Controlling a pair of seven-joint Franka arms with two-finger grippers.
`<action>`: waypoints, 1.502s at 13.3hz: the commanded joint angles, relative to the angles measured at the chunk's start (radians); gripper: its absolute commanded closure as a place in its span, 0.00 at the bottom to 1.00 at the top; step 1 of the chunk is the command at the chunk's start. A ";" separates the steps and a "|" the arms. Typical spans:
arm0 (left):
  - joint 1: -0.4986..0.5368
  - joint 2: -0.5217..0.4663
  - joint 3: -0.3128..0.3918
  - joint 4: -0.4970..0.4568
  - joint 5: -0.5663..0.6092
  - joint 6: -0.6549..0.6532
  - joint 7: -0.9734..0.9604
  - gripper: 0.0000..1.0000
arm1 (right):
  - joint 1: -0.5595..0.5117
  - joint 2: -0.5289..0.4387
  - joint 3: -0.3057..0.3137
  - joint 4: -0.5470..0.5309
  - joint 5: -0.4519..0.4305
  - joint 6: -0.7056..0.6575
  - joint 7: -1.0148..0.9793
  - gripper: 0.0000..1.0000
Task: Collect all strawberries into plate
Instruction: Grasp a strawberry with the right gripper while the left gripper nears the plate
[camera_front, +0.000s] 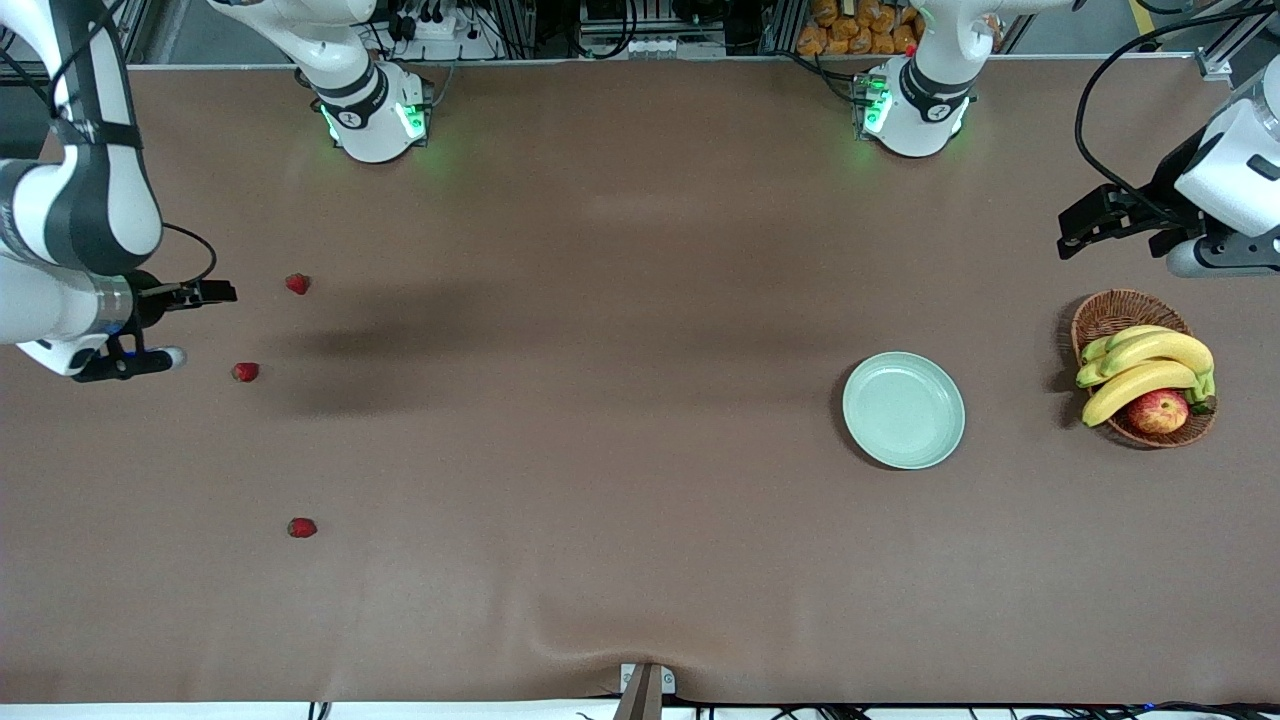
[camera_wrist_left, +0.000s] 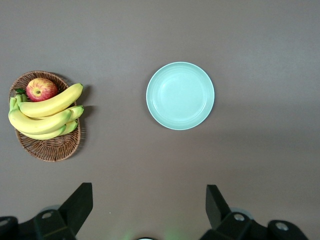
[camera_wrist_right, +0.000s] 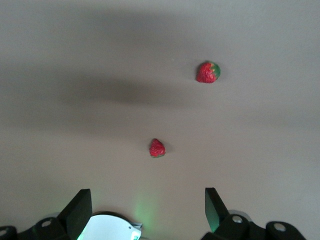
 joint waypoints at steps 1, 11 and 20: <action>0.000 0.010 0.003 0.018 -0.027 -0.015 0.016 0.00 | -0.026 -0.048 0.013 -0.166 -0.019 0.113 -0.035 0.00; -0.001 0.023 0.000 0.018 -0.027 -0.015 0.016 0.00 | -0.081 0.041 0.013 -0.400 -0.017 0.445 -0.036 0.00; 0.000 0.037 0.000 0.014 -0.026 0.008 0.005 0.00 | -0.108 0.097 0.013 -0.473 -0.008 0.577 -0.024 0.00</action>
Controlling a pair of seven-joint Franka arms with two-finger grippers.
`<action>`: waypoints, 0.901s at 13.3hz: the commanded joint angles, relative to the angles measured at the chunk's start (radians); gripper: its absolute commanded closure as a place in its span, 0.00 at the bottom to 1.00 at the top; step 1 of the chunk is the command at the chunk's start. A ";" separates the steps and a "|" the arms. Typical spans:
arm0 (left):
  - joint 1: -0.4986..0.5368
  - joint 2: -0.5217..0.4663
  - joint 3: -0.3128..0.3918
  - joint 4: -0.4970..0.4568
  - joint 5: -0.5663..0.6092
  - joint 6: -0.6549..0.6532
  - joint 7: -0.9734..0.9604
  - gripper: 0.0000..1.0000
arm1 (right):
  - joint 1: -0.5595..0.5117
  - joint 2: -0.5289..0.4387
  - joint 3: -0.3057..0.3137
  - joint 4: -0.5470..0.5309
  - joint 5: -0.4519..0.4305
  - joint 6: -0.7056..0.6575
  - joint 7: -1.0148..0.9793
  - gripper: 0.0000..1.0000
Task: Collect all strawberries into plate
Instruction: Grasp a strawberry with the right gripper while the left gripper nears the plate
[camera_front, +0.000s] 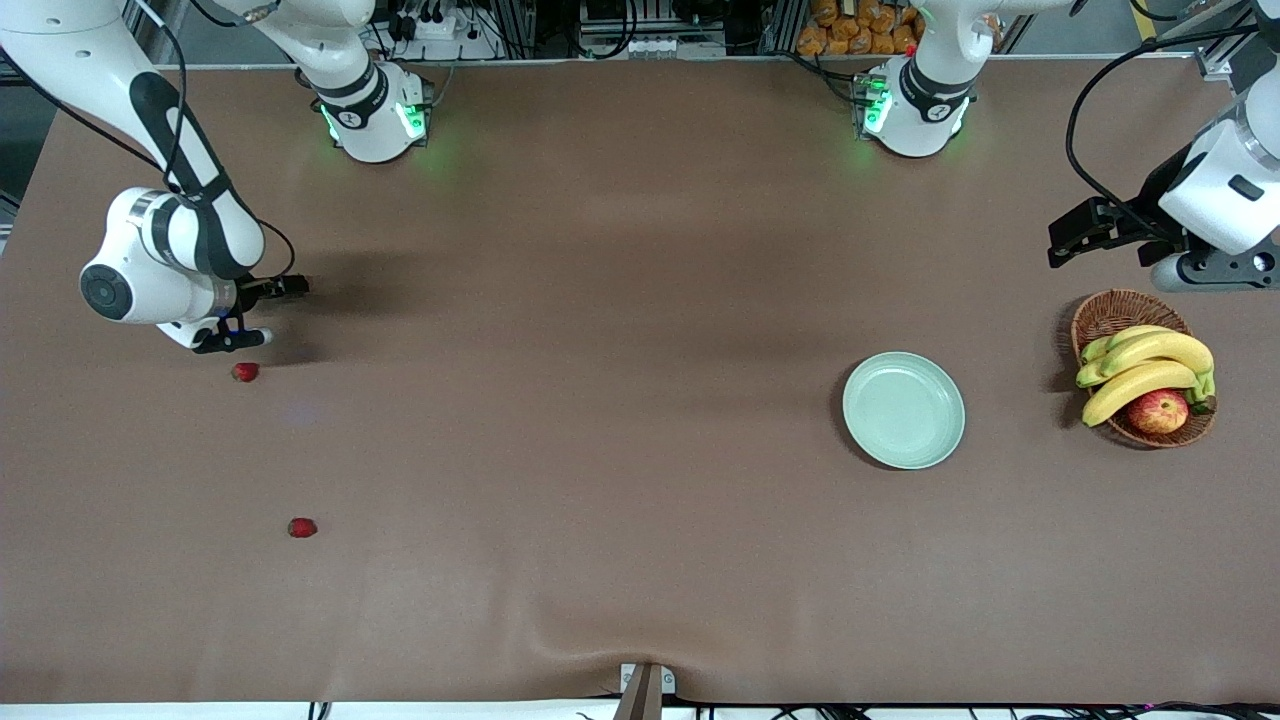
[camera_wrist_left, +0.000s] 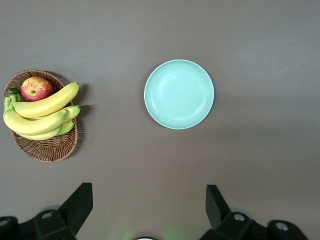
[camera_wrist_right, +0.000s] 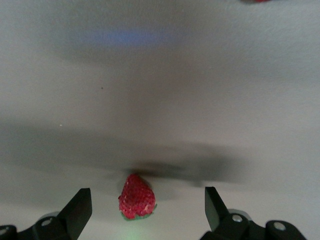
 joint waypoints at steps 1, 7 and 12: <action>0.004 0.011 0.002 0.014 -0.026 0.004 0.007 0.00 | -0.021 -0.014 0.012 -0.048 -0.006 0.044 0.003 0.00; -0.002 0.017 0.002 0.006 -0.026 0.004 0.009 0.00 | -0.021 -0.020 0.014 -0.065 -0.005 0.038 0.003 0.11; -0.034 0.044 0.002 0.006 -0.026 0.010 -0.007 0.00 | -0.022 -0.029 0.016 -0.079 -0.003 0.033 0.002 0.85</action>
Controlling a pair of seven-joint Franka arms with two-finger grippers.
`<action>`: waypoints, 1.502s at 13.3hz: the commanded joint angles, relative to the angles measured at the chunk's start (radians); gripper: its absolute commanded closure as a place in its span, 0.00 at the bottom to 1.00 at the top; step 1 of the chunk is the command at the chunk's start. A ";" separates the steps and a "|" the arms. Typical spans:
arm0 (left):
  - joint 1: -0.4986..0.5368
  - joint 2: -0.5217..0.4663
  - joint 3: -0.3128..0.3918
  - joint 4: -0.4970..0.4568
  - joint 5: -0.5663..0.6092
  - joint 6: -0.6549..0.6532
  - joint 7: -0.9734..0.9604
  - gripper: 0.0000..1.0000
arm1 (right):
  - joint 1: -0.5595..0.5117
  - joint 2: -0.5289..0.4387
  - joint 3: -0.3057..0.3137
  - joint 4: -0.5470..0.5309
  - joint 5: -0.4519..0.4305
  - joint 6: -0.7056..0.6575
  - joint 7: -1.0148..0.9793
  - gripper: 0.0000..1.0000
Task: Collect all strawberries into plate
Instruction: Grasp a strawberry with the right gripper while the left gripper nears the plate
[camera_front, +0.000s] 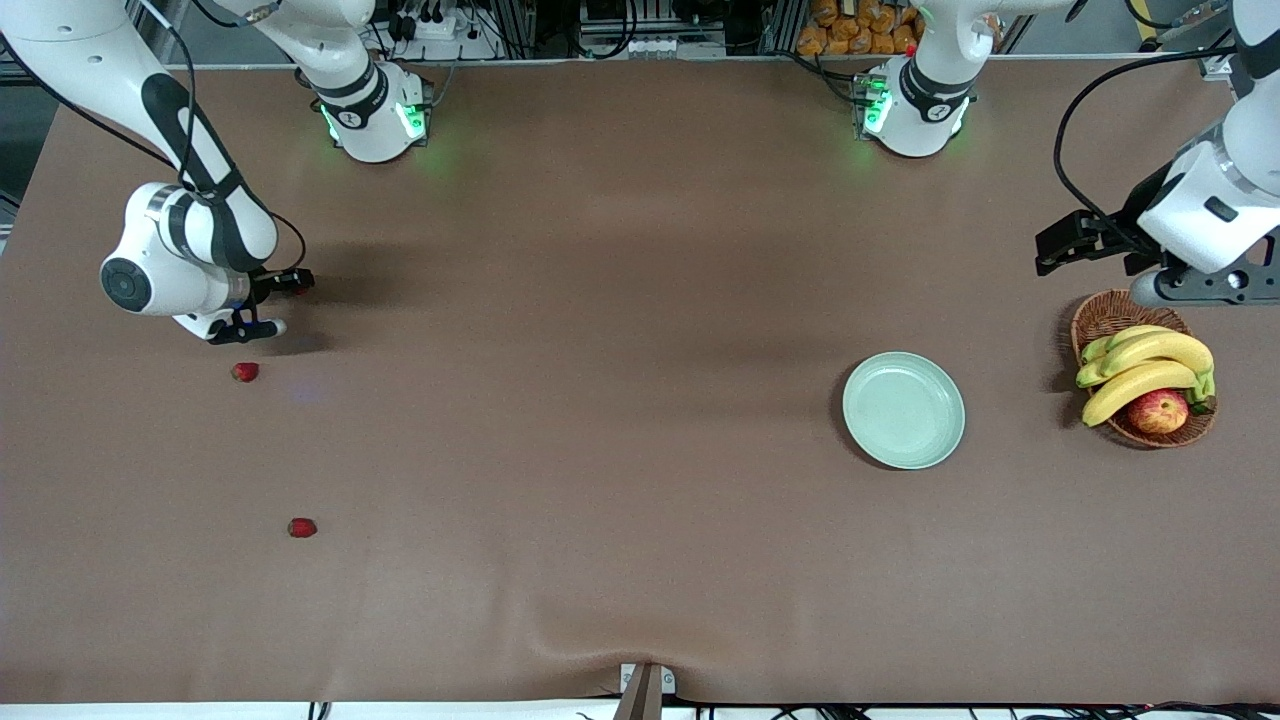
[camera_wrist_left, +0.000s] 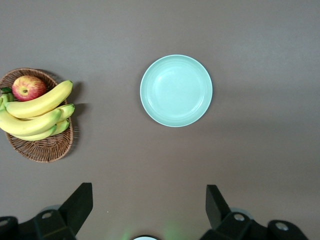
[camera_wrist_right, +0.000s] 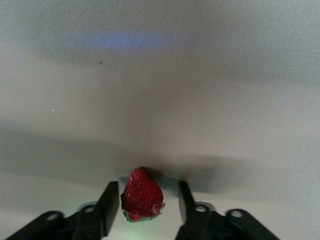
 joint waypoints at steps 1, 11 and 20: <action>-0.030 0.019 0.003 0.005 -0.026 0.016 -0.011 0.00 | -0.021 -0.029 0.018 -0.035 -0.003 0.010 0.000 0.91; -0.159 0.099 0.003 0.015 -0.026 0.126 -0.129 0.00 | 0.053 -0.074 0.178 0.223 0.039 -0.111 -0.005 0.98; -0.251 0.189 0.003 0.018 -0.025 0.252 -0.229 0.00 | 0.375 0.168 0.181 0.694 0.217 -0.110 0.003 0.98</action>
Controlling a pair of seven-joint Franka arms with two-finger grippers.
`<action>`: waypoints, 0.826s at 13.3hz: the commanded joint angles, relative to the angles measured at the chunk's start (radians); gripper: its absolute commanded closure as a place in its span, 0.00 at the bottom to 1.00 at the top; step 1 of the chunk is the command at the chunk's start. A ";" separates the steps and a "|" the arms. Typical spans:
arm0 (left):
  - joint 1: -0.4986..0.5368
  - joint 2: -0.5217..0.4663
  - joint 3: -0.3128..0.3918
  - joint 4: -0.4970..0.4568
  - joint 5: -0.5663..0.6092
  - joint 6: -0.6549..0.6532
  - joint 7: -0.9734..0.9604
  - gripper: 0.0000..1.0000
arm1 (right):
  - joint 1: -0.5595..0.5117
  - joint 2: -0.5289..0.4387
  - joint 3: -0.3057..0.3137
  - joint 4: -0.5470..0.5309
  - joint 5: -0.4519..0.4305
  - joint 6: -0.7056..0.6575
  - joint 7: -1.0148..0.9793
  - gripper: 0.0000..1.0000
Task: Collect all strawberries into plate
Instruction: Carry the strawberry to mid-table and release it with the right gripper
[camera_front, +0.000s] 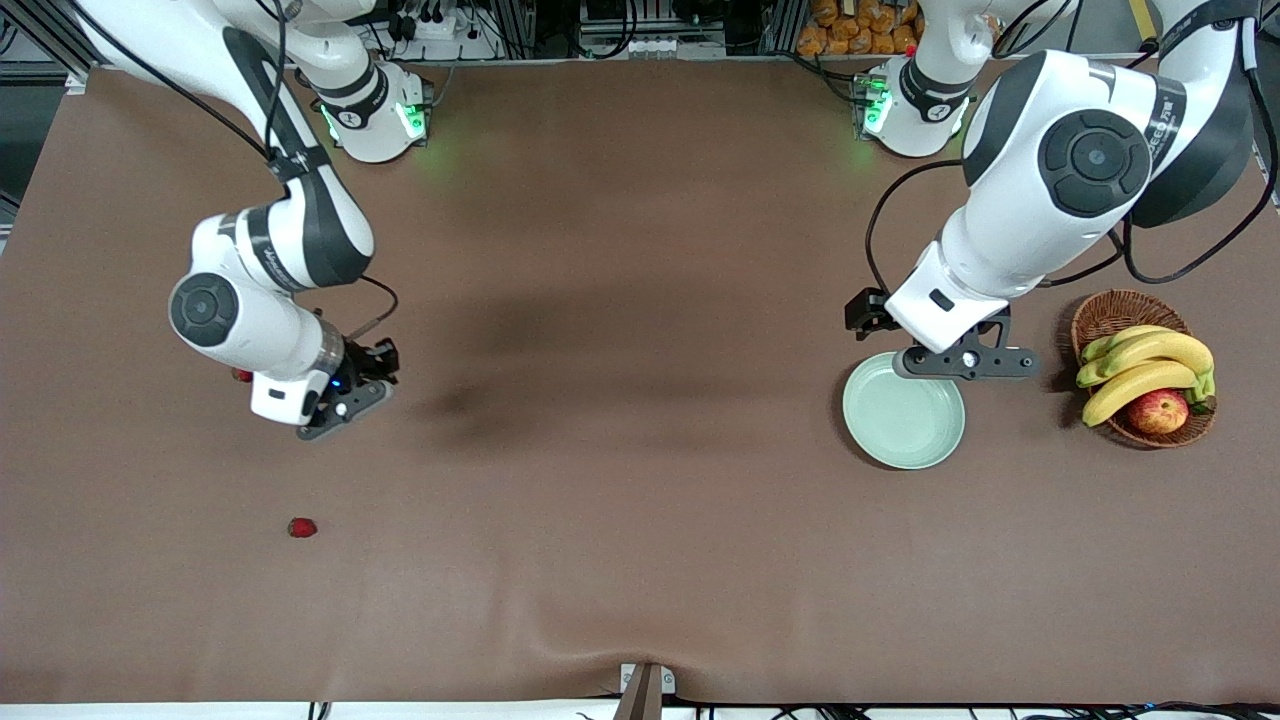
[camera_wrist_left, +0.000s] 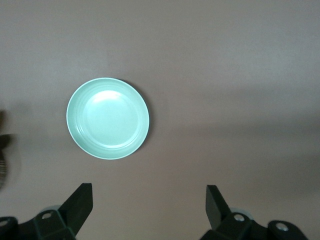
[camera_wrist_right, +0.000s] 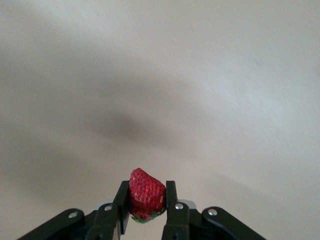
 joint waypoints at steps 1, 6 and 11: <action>-0.016 0.008 0.002 0.016 -0.024 0.024 -0.007 0.00 | 0.068 0.141 -0.008 0.193 0.080 -0.022 0.000 0.98; -0.069 0.063 0.002 0.016 -0.019 0.108 -0.079 0.00 | 0.232 0.254 -0.009 0.320 0.209 0.033 0.012 0.98; -0.069 0.114 0.002 0.016 -0.021 0.178 -0.081 0.00 | 0.436 0.353 -0.009 0.324 0.251 0.289 0.161 0.97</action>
